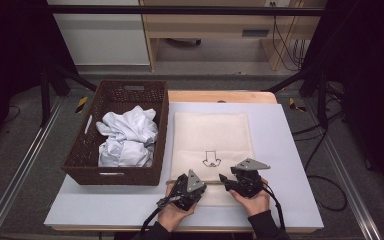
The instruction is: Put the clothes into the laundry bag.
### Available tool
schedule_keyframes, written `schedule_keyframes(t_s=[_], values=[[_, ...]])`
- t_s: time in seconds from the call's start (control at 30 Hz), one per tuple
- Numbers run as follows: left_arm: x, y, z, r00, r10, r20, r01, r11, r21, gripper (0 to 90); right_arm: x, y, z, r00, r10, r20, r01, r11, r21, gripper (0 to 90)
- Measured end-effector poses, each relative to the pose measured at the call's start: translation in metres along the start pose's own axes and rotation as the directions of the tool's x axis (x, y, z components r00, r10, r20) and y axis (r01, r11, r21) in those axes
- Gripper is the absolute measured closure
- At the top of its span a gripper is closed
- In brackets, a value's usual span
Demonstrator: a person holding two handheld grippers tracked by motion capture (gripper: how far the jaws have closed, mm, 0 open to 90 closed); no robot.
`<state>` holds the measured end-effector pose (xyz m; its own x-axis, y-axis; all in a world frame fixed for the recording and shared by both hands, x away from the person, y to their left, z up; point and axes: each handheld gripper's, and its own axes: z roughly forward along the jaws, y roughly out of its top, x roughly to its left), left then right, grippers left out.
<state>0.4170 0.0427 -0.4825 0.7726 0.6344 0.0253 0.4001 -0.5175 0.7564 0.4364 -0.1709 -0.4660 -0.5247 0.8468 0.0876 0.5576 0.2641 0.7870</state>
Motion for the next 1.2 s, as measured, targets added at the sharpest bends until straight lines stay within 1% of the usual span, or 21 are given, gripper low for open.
schedule_keyframes(t_s=[0.13, 0.27, 0.33, 0.37, 0.4, 0.43, 0.47, 0.53, 0.63, 0.67, 0.7, 0.77, 0.8, 0.9, 0.97, 1.0, 1.03, 1.1, 1.13, 1.2], values=[[0.0, -0.001, 0.001, 1.0, 0.004, 0.001, -0.004, 1.0, 0.001, 89.3, 0.006, -0.002, 0.006, 0.9997, -0.018, -0.018, 0.018, 1.0, 0.021, 50.6], [-0.002, -0.002, 0.001, 1.0, 0.007, -0.007, -0.007, 1.0, -0.004, 89.2, 0.013, -0.004, 0.011, 0.9989, -0.035, -0.031, 0.036, 0.998, 0.043, 50.7], [-0.002, -0.002, 0.002, 0.9998, 0.011, -0.016, -0.011, 0.9999, -0.005, 89.1, 0.015, -0.005, 0.014, 0.9979, -0.055, -0.033, 0.057, 0.997, 0.048, 49.7], [-0.002, -0.003, 0.002, 0.9999, 0.008, -0.012, -0.009, 0.9999, -0.013, 89.1, 0.016, -0.005, 0.014, 0.998, -0.055, -0.032, 0.057, 0.997, 0.051, 49.3], [-0.002, -0.004, 0.002, 0.9999, 0.006, -0.01, -0.006, 0.9998, -0.016, 89.1, 0.017, -0.006, 0.014, 0.9973, -0.066, -0.031, 0.068, 0.996, 0.053, 48.5], [-0.001, -0.005, 0.002, 1.0, -0.005, -0.003, 0.005, 0.9997, -0.023, 89.1, 0.017, -0.006, 0.015, 0.9974, -0.065, -0.033, 0.066, 0.996, 0.052, 47.2], [-0.001, -0.005, 0.002, 1.0, -0.007, -0.001, 0.007, 0.9997, -0.024, 89.1, 0.019, -0.006, 0.015, 0.9977, -0.06, -0.032, 0.062, 0.996, 0.06, 46.3], [-0.001, -0.005, 0.002, 1.0, -0.008, 0.0, 0.008, 0.9997, -0.023, 89.1, 0.019, -0.007, 0.015, 0.9966, -0.077, -0.03, 0.079, 0.995, 0.057, 47.1], [-0.001, -0.005, 0.002, 1.0, -0.005, -0.004, 0.005, 0.9997, -0.023, 89.1, 0.019, -0.007, 0.017, 0.9973, -0.074, -0.003, 0.074, 0.995, 0.069, 51.6], [-0.001, -0.005, 0.002, 1.0, -0.005, -0.004, 0.005, 0.9997, -0.024, 89.1, 0.017, -0.007, 0.019, 0.9968, -0.079, -0.004, 0.079, 0.994, 0.072, 52.9], [-0.002, -0.005, 0.002, 1.0, -0.004, -0.004, 0.004, 0.9997, -0.024, 89.1, 0.017, -0.007, 0.019, 0.9974, -0.071, -0.004, 0.071, 0.995, 0.075, 54.2], [-0.002, -0.005, 0.002, 1.0, -0.003, -0.005, 0.003, 0.9997, -0.023, 89.1, 0.014, -0.006, 0.02, 0.9963, -0.086, 0.002, 0.085, 0.994, 0.061, 56.3], [-0.002, -0.005, 0.002, 1.0, -0.001, -0.006, 0.001, 0.9997, -0.024, 89.1, 0.013, -0.006, 0.021, 0.9965, -0.082, 0.015, 0.081, 0.995, 0.059, 57.1], [-0.001, -0.005, 0.002, 1.0, -0.007, -0.002, 0.007, 0.9997, -0.024, 89.1, 0.012, -0.006, 0.022, 0.9971, -0.075, 0.015, 0.074, 0.995, 0.065, 58.5], [-0.001, -0.005, 0.002, 1.0, -0.008, 0.0, 0.008, 0.9998, -0.019, 89.1, 0.014, -0.007, 0.019, 0.9951, -0.098, 0.014, 0.097, 0.993, 0.064, 61.1], [-0.001, -0.005, 0.002, 1.0, -0.009, -0.001, 0.009, 0.9997, -0.021, 89.0, 0.016, -0.007, 0.018, 0.9949, -0.1, 0.013, 0.099, 0.993, 0.066, 62.1], [0.0, -0.005, 0.002, 1.0, -0.008, 0.003, 0.008, 0.9998, -0.02, 89.1, 0.016, -0.008, 0.018, 0.9936, -0.113, 0.006, 0.112, 0.991, 0.068, 64.0], [-0.001, -0.005, 0.002, 1.0, -0.005, -0.001, 0.005, 0.9998, -0.021, 89.0, 0.016, -0.009, 0.019, 0.9954, -0.096, -0.003, 0.096, 0.993, 0.072, 67.0], [-0.001, -0.004, 0.002, 1.0, -0.002, -0.003, 0.002, 0.9998, -0.021, 89.0, 0.015, -0.009, 0.019, 0.9958, -0.091, -0.007, 0.091, 0.993, 0.072, 69.8], [-0.002, -0.003, 0.002, 0.9999, 0.008, -0.013, -0.008, 0.9999, -0.011, 89.0, 0.015, -0.009, 0.02, 0.9949, -0.101, -0.006, 0.101, 0.992, 0.073, 77.0]])
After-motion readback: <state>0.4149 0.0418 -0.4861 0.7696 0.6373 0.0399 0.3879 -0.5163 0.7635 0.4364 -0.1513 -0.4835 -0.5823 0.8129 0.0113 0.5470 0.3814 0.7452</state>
